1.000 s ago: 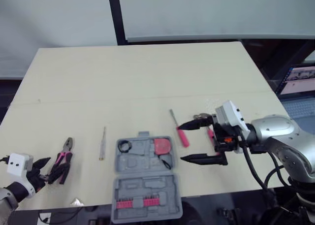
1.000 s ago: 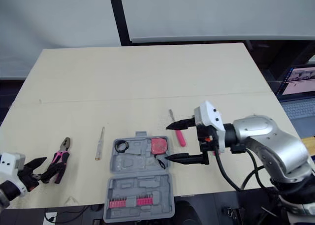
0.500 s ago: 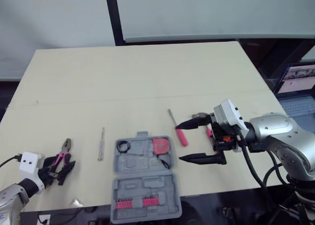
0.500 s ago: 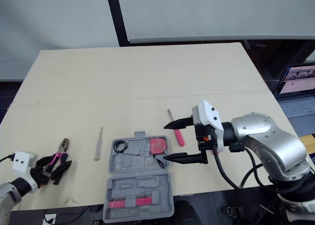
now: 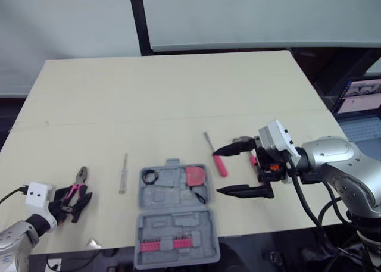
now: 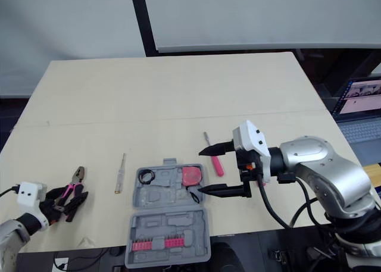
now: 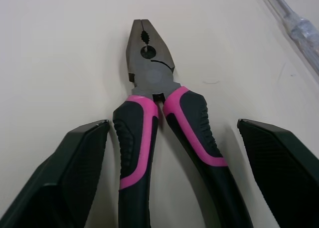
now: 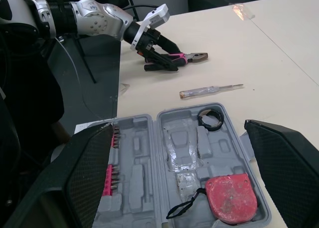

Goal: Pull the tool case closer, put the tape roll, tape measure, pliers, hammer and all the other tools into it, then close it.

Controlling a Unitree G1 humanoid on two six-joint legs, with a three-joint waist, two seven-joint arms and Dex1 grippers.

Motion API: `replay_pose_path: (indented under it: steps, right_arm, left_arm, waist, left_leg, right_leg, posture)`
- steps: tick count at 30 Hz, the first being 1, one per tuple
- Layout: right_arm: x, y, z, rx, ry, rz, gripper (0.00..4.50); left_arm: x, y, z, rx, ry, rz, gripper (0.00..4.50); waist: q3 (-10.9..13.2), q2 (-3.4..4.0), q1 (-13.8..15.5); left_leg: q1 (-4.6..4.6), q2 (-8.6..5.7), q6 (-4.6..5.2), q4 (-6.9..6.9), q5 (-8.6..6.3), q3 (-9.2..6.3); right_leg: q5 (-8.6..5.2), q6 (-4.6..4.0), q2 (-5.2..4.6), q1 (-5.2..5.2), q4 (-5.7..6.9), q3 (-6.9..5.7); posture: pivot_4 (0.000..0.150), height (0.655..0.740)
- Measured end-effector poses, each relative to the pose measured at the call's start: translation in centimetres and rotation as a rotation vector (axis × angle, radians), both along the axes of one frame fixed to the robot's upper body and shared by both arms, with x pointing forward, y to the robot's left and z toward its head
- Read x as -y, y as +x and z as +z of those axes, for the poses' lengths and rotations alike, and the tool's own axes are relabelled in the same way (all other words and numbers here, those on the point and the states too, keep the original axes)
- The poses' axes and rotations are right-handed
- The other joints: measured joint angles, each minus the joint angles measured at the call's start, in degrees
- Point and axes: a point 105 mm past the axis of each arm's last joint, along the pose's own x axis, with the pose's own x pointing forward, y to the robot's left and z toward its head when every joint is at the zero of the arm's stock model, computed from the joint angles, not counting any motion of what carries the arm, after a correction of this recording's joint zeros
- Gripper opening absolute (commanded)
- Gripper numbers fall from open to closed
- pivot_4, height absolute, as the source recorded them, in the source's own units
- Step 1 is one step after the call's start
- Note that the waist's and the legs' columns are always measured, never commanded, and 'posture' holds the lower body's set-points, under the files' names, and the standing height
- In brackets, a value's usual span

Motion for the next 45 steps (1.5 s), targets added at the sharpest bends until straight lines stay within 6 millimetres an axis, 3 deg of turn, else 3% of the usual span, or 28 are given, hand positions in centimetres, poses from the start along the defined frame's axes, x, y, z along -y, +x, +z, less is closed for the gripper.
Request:
replay_pose_path:
  steps: [2,9,13,15,18,21,28,32,38,45]
  right_arm:
    - [0.0,0.0,0.1,0.002,0.0,0.001,4.5]
    - [0.0,0.0,0.1,0.003,0.001,0.002,4.5]
    - [0.2,0.1,0.2,0.01,-0.005,-0.005,4.5]
    - [0.2,0.1,0.2,0.012,-0.008,-0.005,4.5]
    - [0.5,0.1,0.1,0.021,-0.031,-0.009,4.5]
    - [0.6,0.4,0.4,0.051,-0.063,-0.02,4.5]
    - [-1.1,1.4,-1.2,0.093,-0.231,-0.054,4.5]
    - [-2.2,2.0,-2.7,0.102,-0.31,-0.082,4.5]
    - [-4.5,2.8,-4.3,0.145,-0.388,-0.105,4.5]
    - [-5.4,3.4,-5.5,0.185,-0.435,-0.132,4.5]
  left_arm:
    - [0.0,0.0,0.0,0.002,0.002,0.003,2.37]
    - [0.3,0.1,0.6,0.017,0.004,-0.016,2.37]
    - [1.8,0.5,3.8,0.059,0.101,-0.178,2.37]
    - [3.3,0.9,6.1,0.081,0.152,-0.295,2.37]
    - [7.9,0.9,9.3,0.055,0.203,-0.599,2.37]
    - [11.3,0.2,10.2,-0.021,0.23,-0.839,2.37]
    - [16.8,1.7,10.8,-0.08,0.345,-1.176,2.37]
    - [18.4,2.2,9.9,-0.105,0.385,-1.264,2.37]
    - [21.5,3.8,9.4,-0.067,0.395,-1.317,2.37]
    - [23.2,4.4,8.8,-0.07,0.362,-1.307,2.37]
  waist:
    - [0.0,0.0,0.0]
    - [0.0,-0.03,0.0]
    - [0.1,-0.27,0.1]
    - [0.1,-0.27,0.2]
    - [0.1,-0.23,0.3]
    - [0.2,-0.04,0.2]
    - [0.2,0.11,-0.2]
    - [0.3,0.12,0.0]
    - [0.3,0.11,0.3]
    - [0.3,0.1,0.4]
  left_leg:
    - [0.0,-0.02,0.0,0.0,0.0,0.01]
    - [-0.03,-0.01,0.0,0.0,0.0,0.0]
    - [-0.05,0.01,-0.04,0.0,0.02,-0.03]
    - [-0.05,0.0,-0.04,0.0,0.02,-0.03]
    - [-0.06,-0.03,-0.06,-0.03,0.01,-0.02]
    - [-0.05,-0.04,-0.11,-0.08,0.04,0.0]
    - [-0.07,-0.01,-0.43,-0.18,0.28,0.12]
    - [-0.1,-0.01,-0.46,-0.11,0.33,0.16]
    - [-0.12,-0.01,-0.45,0.02,0.37,0.16]
    - [-0.12,-0.01,-0.47,0.19,0.55,0.13]
  right_leg:
    - [0.0,0.0,-0.02,0.0,-0.01,0.0]
    - [0.0,0.01,-0.01,-0.01,-0.02,0.0]
    - [0.0,0.0,0.01,-0.03,-0.01,-0.04]
    - [0.0,0.0,0.0,0.01,-0.04,-0.04]
    - [0.01,0.01,-0.02,0.03,-0.12,-0.03]
    - [0.01,0.01,0.01,0.01,-0.15,-0.02]
    - [0.01,0.0,0.12,-0.11,-0.15,0.13]
    - [0.0,0.02,0.12,-0.15,-0.17,0.17]
    - [0.0,0.03,0.11,-0.17,0.02,0.16]
    - [-0.01,0.04,0.12,-0.27,0.44,0.15]
  posture:
    - [0.15,0.74]
    - [0.15,0.74]
    - [0.15,0.74]
    - [0.15,0.74]
    - [0.15,0.74]
    - [0.15,0.74]
    - [0.15,0.74]
    - [0.15,0.74]
    - [0.15,0.74]
    - [0.15,0.74]
